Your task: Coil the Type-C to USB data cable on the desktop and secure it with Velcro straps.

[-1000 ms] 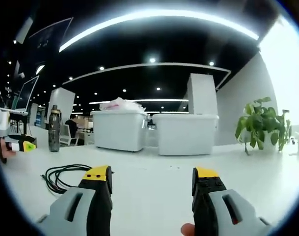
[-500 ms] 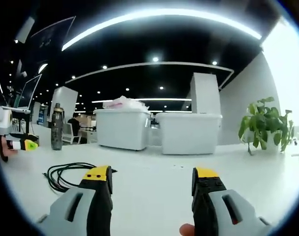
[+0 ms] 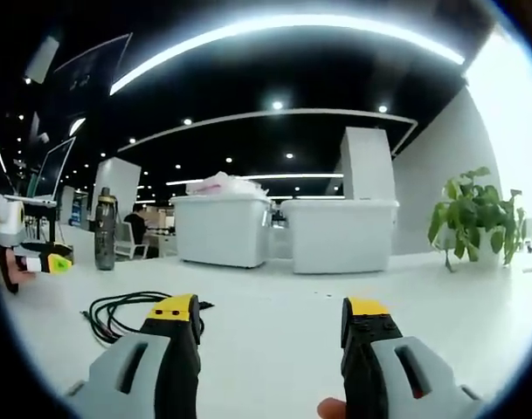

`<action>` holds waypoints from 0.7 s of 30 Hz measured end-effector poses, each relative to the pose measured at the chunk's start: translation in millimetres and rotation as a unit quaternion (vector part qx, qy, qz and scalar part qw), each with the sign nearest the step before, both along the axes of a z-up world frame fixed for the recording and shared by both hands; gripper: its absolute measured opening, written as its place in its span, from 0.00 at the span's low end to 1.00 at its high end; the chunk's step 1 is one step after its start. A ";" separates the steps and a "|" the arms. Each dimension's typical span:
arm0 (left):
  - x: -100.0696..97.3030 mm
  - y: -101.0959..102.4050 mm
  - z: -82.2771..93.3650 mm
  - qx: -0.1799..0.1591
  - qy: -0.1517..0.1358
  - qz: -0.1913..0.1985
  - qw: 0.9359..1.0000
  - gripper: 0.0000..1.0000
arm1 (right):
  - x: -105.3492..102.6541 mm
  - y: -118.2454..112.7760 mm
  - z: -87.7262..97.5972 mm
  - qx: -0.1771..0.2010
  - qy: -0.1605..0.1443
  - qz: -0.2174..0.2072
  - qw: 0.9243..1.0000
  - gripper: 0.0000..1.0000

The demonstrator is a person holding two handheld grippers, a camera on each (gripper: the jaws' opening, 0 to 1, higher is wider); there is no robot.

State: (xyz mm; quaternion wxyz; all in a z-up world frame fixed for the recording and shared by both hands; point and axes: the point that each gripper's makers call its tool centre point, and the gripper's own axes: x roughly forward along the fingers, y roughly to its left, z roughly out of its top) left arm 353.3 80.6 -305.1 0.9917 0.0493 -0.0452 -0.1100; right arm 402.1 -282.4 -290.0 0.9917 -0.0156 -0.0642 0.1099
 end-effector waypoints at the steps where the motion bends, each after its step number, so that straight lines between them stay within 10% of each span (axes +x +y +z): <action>1: -0.2 -0.3 -0.1 -0.001 0.001 -0.001 1.000 0.51 | 0.2 -1.2 0.3 -0.001 -0.001 -0.002 1.000 0.64; 21: -3.9 -7.3 -1.1 0.000 0.006 -0.010 1.000 0.50 | 1.3 -20.0 0.1 0.008 0.000 -0.027 1.000 0.63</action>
